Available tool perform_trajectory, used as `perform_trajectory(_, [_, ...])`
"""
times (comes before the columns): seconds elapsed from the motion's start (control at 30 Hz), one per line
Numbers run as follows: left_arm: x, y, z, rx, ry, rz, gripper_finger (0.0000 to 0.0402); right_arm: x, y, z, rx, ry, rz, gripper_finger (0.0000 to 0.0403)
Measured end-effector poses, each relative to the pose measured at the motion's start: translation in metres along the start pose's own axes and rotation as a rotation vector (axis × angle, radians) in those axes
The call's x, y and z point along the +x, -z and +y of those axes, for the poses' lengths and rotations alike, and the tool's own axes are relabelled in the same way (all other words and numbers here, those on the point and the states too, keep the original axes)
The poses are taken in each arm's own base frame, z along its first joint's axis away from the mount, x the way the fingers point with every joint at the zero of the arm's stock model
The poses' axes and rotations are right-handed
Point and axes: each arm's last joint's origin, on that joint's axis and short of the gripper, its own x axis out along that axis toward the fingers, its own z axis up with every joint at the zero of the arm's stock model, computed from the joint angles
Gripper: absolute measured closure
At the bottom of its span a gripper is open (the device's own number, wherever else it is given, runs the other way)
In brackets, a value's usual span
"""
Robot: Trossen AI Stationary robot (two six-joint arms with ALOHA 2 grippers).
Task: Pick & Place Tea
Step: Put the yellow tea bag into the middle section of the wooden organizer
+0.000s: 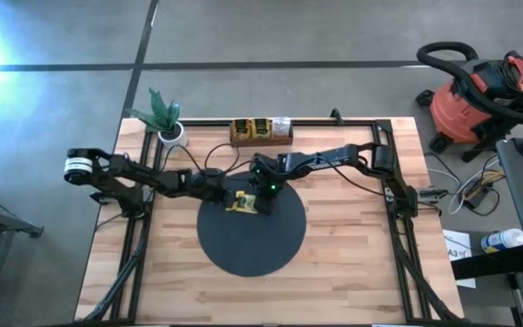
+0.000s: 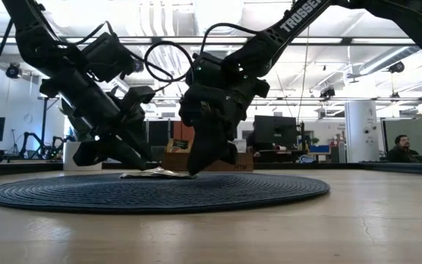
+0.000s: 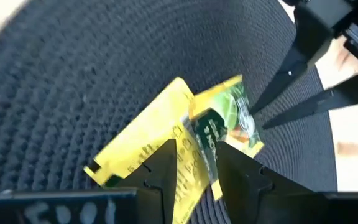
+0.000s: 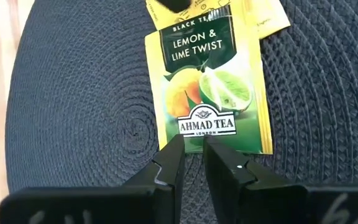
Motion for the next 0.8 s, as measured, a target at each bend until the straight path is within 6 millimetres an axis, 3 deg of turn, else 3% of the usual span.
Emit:
perform_trajectory(0.47, [0.0, -0.002, 0.0, 0.023, -0.027, -0.055, 0.0296, 0.0, -0.003, 0.002, -0.018, -0.014, -0.029, 0.0344])
perform_trajectory(0.8, [0.02, -0.001, 0.004, -0.01, -0.024, -0.06, 0.0296, 0.0, -0.004, 0.002, 0.025, -0.022, -0.044, 0.0344])
